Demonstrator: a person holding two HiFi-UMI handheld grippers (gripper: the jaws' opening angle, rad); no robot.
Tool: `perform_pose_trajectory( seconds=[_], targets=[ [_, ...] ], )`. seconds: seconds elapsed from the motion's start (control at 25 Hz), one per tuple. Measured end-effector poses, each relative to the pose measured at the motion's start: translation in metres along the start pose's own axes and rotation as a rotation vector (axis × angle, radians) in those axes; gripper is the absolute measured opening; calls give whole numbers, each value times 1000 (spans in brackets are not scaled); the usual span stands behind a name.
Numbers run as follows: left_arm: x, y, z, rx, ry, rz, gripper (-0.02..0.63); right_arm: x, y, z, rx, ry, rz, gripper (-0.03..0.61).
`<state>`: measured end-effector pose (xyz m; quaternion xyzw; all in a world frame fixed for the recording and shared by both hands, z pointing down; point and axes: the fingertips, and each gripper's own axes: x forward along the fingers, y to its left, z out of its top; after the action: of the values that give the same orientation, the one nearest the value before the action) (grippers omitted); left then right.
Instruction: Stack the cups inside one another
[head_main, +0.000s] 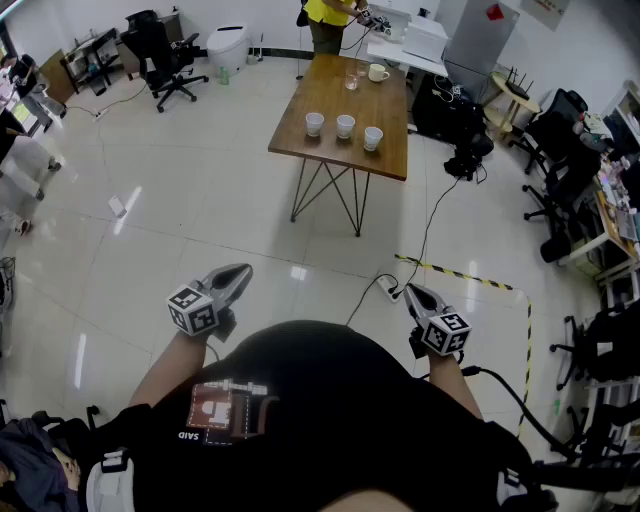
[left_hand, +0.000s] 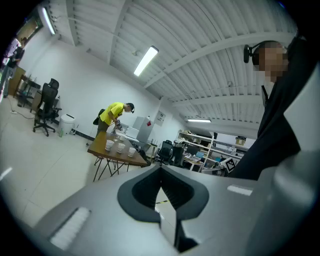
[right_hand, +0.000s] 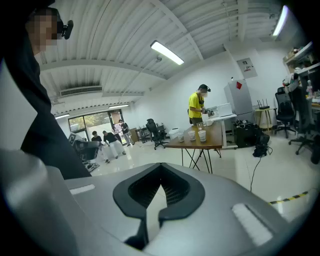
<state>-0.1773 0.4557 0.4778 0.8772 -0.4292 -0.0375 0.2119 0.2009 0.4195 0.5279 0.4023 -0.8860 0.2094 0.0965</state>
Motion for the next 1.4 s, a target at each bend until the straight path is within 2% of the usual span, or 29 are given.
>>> perform_pose_trajectory(
  seconds=[0.2,0.44,0.72,0.92,1.12,1.28,1.4],
  targets=[
    [23,-35,-11,-3,4,14,2,-27,-27,4,-20,0,21,14],
    [39,-66,-26,-16,7,32,2,-40,-39,9,-66,11,80,14],
    [51,-66,-35,-30,30,32,2,-28,-48,8,-64,34,98,14],
    [55,-19,-20,-51,11,0,2,14,-41,16,-63,39,65,14],
    [57,61,15,-50,25,-61,2,83,-8,54,-49,15,21,14],
    [62,117,43,-60,39,-127,2,133,10,70,-35,15,-22,14],
    [67,164,61,-41,54,-140,2,171,21,81,-34,29,-44,14]
  ],
)
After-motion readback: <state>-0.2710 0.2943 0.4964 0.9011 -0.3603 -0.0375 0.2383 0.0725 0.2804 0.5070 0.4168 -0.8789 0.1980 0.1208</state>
